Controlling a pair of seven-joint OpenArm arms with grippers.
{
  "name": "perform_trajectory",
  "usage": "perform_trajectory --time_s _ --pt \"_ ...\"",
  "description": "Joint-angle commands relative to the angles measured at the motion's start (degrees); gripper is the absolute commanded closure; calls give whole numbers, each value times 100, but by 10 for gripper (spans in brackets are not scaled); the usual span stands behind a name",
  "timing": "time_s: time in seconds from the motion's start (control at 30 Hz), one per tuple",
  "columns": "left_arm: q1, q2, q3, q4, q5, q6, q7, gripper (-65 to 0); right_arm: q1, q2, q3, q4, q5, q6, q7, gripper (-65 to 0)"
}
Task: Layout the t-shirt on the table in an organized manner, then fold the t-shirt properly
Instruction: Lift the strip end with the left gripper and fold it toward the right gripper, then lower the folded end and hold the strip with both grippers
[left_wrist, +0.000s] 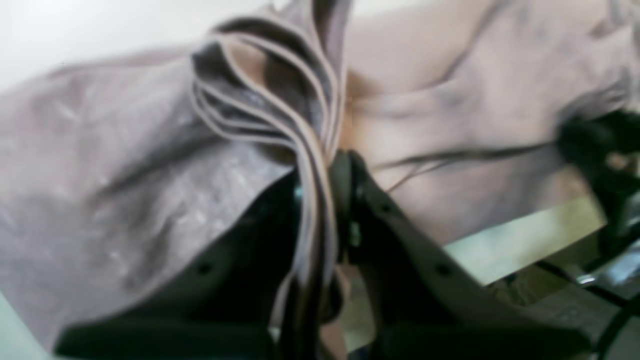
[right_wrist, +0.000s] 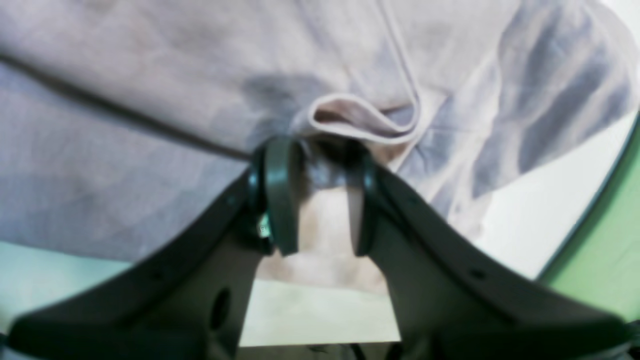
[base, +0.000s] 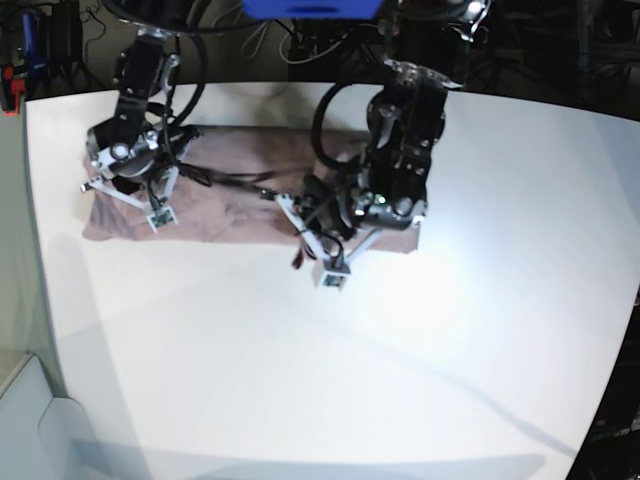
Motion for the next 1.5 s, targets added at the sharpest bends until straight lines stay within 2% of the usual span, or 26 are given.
perform_trajectory --time_s 0.0,0.2,0.43,0.5,0.6,0.73,0.8,0.87,0.9,1.0,1.13,1.2,1.23,1.3,1.33,1.4,1.47 --pt "-99 86 15 -40 -27 29 -72 -1 -90 -69 -38 -90 236 128 -171 -181" --pt "-151 95 15 -269 -27 29 -379 -1 -90 -69 -47 -90 236 128 -171 -181" --pt "-169 69 50 -331 -35 11 -309 -6 -90 -60 -47 -90 236 128 -154 -181" --pt "-187 60 314 -471 -35 3 -169 -32 -90 -60 -47 -90 236 128 -154 -181" --pt "-187 60 604 -568 -35 -6 -116 -148 -90 -51 -47 -90 236 128 -154 -181" --pt "-169 60 648 -515 -71 11 -133 -410 -90 -43 -47 -90 236 128 -154 -181" --pt "-169 60 639 -436 -79 3 -142 -519 -90 -43 -47 -90 236 128 -154 -181" --pt "-143 -10 630 -146 -79 -6 -142 -601 -90 -34 -47 -90 236 128 -154 -181" --pt "-134 -72 630 74 -88 -15 -142 -618 -90 -34 -47 -90 236 128 -154 -181" --pt "-46 -151 569 645 -97 -15 -151 -618 -81 -34 -38 -90 236 128 -154 -181" --pt "130 -371 -20 1032 -150 -24 -151 -617 -81 -25 -38 -37 227 128 -171 -185" --pt "148 -661 -240 918 -282 -24 -160 -604 -72 -7 -38 -28 227 128 -163 -185" --pt "148 -802 -311 786 -378 -32 -230 -578 -63 28 -38 -28 227 128 -171 -186" --pt "183 -1153 -416 469 -633 -32 -538 -475 -46 45 -21 -28 227 128 -189 -198" --pt "218 -1303 -451 302 -783 -32 -705 -398 -37 45 -12 -28 227 128 -189 -212" --pt "235 -1496 -601 -23 -1090 -24 -933 -196 -28 45 -3 77 227 128 -198 -267" --pt "227 -1540 -777 -366 -1275 -24 -1092 -35 -46 28 -3 288 227 128 -207 -315"
